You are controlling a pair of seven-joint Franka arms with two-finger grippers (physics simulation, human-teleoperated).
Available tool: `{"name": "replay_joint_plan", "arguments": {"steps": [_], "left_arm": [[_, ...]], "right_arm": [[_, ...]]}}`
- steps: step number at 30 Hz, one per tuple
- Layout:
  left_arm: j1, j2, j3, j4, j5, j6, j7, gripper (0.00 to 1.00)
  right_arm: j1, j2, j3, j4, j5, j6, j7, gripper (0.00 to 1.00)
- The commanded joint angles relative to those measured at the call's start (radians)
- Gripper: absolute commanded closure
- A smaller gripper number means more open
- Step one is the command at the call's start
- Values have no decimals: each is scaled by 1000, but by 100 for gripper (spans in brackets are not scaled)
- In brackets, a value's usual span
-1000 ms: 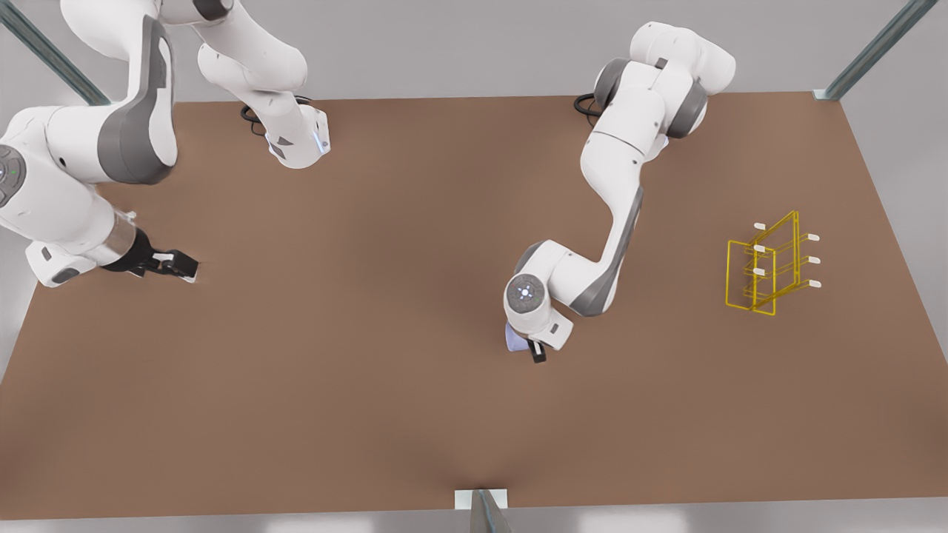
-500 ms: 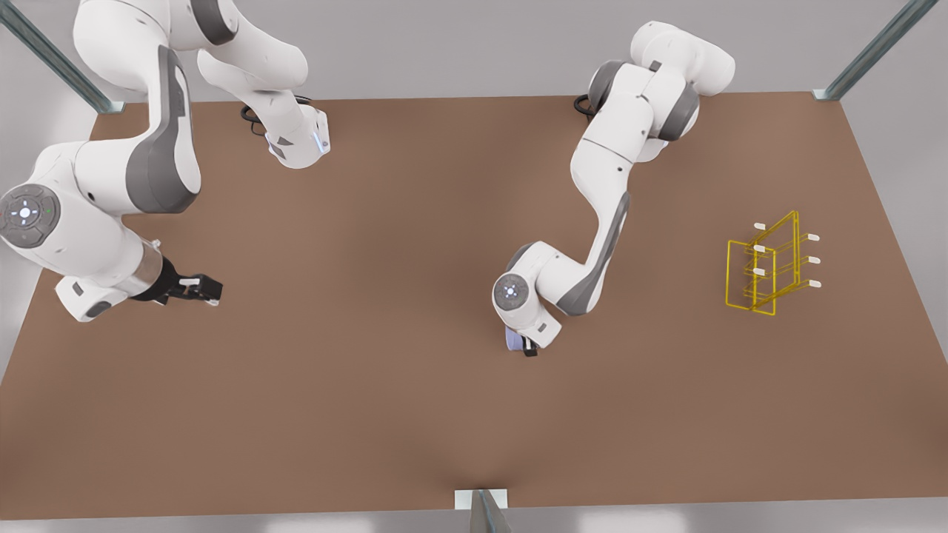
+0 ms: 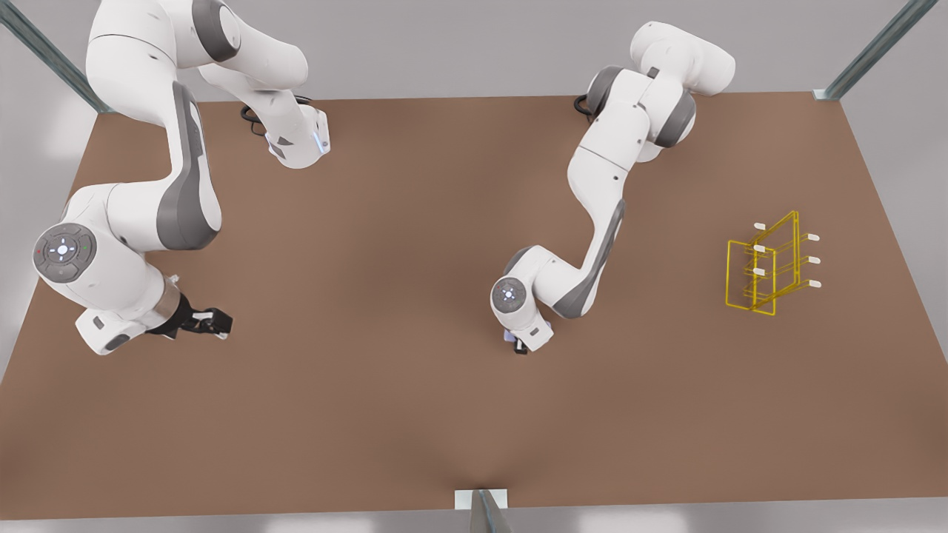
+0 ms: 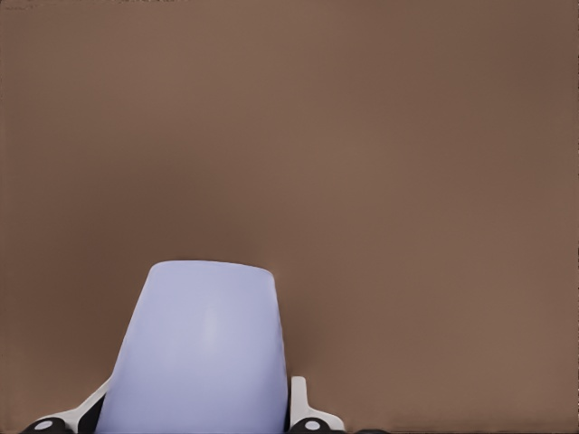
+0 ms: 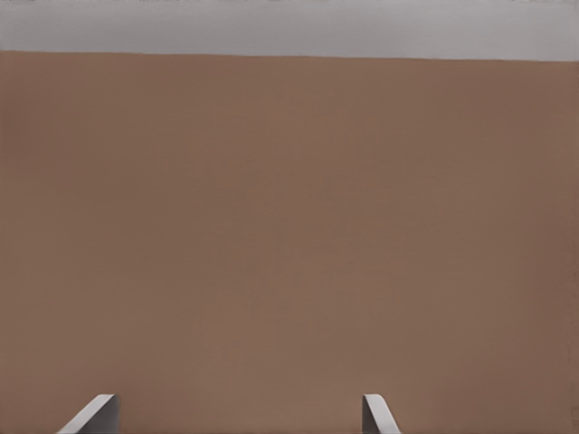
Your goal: Place the cup on the cup holder
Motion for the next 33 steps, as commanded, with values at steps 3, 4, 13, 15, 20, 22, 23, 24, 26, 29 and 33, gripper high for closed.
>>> {"name": "replay_joint_plan", "arguments": {"steps": [3,4,13,15,20,22,23,24,26,29,33], "left_arm": [[34,-59,-30,11,-37,-130,346,18],[48,-86,-38,13,-64,-176,375,18],[68,-163,-7,45,137,-371,363,17],[57,-163,18,62,290,-512,355,17],[57,-157,19,49,624,-718,78,17],[60,-154,21,33,709,-782,27,17],[64,-148,22,29,747,-796,15,17],[70,-146,22,26,790,-815,-2,17],[97,-143,24,-26,882,-818,-51,17],[197,-143,24,-113,1019,-763,-62,17],[255,-186,24,-305,1112,-716,-183,17]], "right_arm": [[-6,-4,0,1,-2,15,-8,0],[-6,-4,0,1,-2,15,-6,0],[0,-2,0,1,-2,18,0,0],[2,0,0,1,-2,20,0,0],[-9,0,-1,0,-2,12,-10,0],[-9,0,-1,0,-2,10,-11,0],[-7,0,-1,0,-2,10,-11,0],[-6,0,-1,0,-2,9,-5,0],[-4,1,-1,0,-2,10,-2,0],[-4,1,-1,0,-1,12,-2,0],[-4,1,-1,0,-1,10,-2,0]]}}
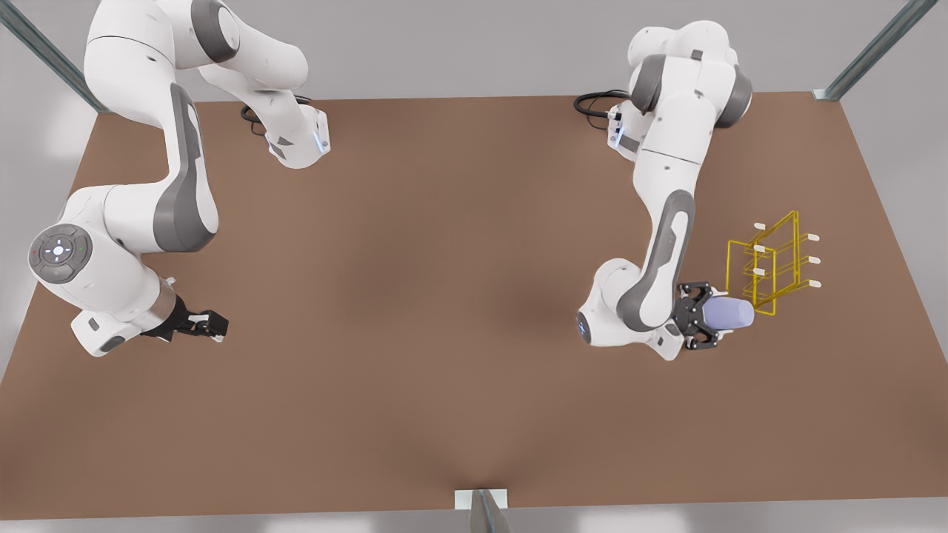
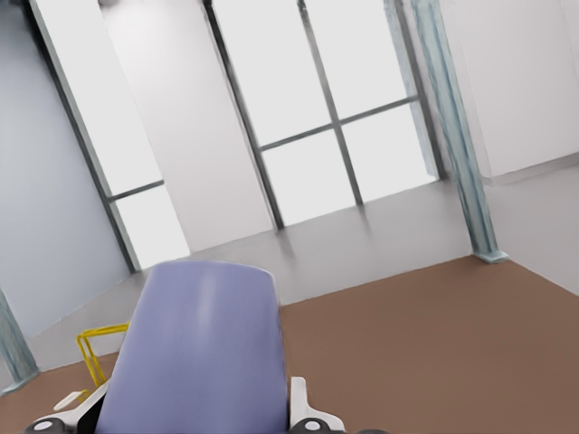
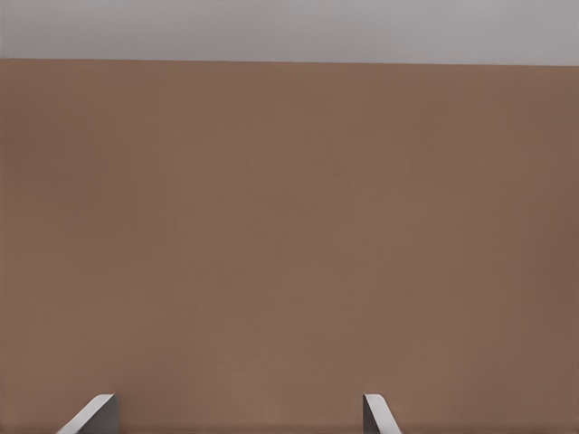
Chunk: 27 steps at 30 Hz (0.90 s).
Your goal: Place the cup on the cup holder
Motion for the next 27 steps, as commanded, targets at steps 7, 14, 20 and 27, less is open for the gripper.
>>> {"name": "replay_joint_plan", "arguments": {"steps": [7,14,20,27], "left_arm": [[90,-140,0,-331,236,107,-405,17],[101,-230,0,-501,277,104,-472,17],[176,-244,0,-539,395,126,-506,17],[175,-241,0,-612,397,118,-587,17]], "right_arm": [[-1,-1,0,-1,0,-1,-3,0],[2,2,2,-9,1,3,-1,0],[3,22,2,4,3,10,0,0],[-1,20,2,4,3,7,2,0]]}}
